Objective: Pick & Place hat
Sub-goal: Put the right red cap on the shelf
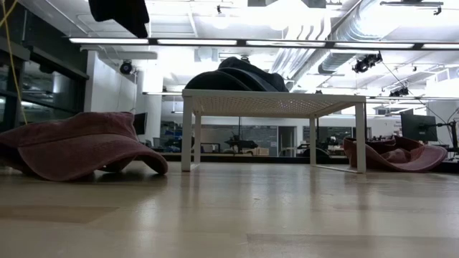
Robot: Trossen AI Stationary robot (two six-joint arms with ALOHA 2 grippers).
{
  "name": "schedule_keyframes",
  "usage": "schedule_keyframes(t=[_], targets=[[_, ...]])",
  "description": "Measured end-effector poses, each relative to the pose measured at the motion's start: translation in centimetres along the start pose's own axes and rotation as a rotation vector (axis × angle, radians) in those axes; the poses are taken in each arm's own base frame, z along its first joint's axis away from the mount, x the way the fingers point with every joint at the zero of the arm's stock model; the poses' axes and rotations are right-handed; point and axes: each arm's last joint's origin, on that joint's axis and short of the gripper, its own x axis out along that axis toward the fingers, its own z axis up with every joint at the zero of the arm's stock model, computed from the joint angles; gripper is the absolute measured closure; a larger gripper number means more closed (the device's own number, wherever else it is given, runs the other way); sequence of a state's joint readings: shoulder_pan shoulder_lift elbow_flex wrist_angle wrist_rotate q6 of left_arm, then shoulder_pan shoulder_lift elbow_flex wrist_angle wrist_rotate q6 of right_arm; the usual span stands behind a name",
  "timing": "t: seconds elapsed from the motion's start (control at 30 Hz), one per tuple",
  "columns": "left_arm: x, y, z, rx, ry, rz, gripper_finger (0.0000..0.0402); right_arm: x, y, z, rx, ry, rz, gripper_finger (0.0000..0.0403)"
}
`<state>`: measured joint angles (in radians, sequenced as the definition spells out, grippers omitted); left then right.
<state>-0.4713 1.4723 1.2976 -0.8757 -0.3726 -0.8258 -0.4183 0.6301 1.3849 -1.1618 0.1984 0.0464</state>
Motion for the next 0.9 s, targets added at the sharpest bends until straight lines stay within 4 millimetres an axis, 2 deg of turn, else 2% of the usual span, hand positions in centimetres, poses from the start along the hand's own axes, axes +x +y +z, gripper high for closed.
schedule_keyframes(t=[0.1,0.3,0.53,0.77,0.9], targets=[[0.0,0.0,0.0,0.037,-0.009,0.005,0.0261,1.0,-0.1,-0.5,0.013,0.101,-0.088,0.0176],[0.0,0.1,0.1,0.059,-0.028,0.029,0.0261,5.4,0.6,-2.2,0.021,0.409,-0.192,0.0176],[0.0,0.2,0.0,0.070,-0.023,0.048,0.0261,9.2,1.2,-5.2,0.074,0.664,-0.248,0.0176],[0.0,0.2,0.0,0.066,-0.029,0.052,0.0261,12.4,2.0,-9.6,0.351,0.776,-0.269,0.0176],[0.0,0.2,0.0,0.065,-0.030,0.051,0.0261,14.8,2.6,-11.9,0.459,0.751,-0.231,0.0176]])
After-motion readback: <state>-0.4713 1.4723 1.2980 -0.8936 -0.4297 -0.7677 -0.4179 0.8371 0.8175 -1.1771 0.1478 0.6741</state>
